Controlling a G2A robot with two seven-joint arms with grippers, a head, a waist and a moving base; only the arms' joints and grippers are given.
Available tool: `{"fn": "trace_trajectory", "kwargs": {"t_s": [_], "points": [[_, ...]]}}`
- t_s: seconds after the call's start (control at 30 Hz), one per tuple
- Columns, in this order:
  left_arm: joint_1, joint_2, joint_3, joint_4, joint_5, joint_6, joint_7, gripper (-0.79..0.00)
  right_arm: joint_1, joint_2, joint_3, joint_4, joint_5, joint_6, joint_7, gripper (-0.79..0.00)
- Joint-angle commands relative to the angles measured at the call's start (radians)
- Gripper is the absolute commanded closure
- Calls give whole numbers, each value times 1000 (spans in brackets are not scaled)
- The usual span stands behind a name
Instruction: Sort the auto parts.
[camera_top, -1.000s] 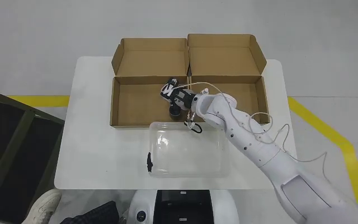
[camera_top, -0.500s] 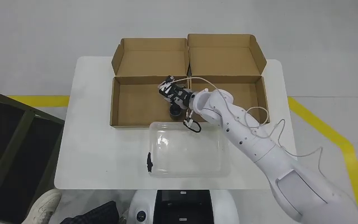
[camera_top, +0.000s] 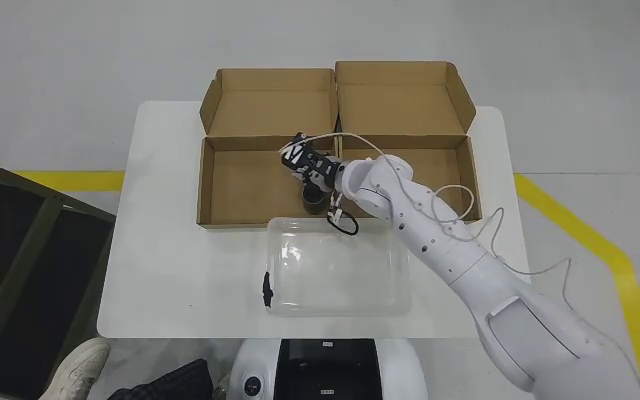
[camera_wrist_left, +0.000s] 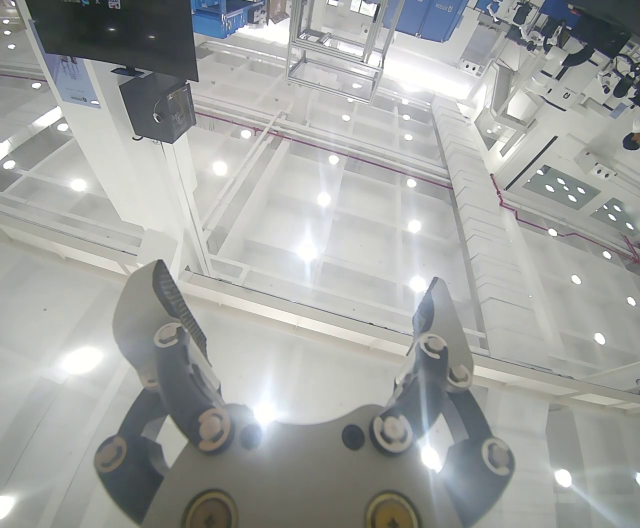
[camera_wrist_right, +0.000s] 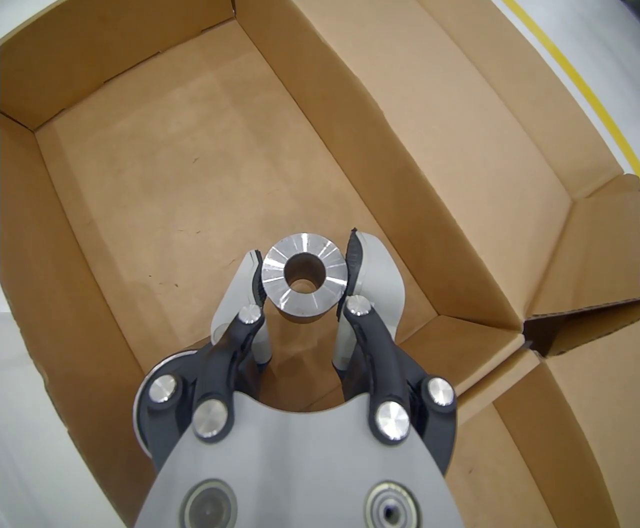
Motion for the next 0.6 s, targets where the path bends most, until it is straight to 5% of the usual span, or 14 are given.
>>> {"fn": "trace_trajectory", "kwargs": {"t_s": [0.0, 0.33, 0.57], "points": [[0, 0, 0, 0, 0, 0, 0, -785, -5, 2, 11, -15, -9, 0, -5, -188], [0, 0, 0, 0, 0, 0, 0, -785, -55, 23, 73, -105, -43, -24, 22, -332], [0, 0, 0, 0, 0, 0, 0, -785, -74, 27, 99, -124, -47, -35, 32, -339]]}}
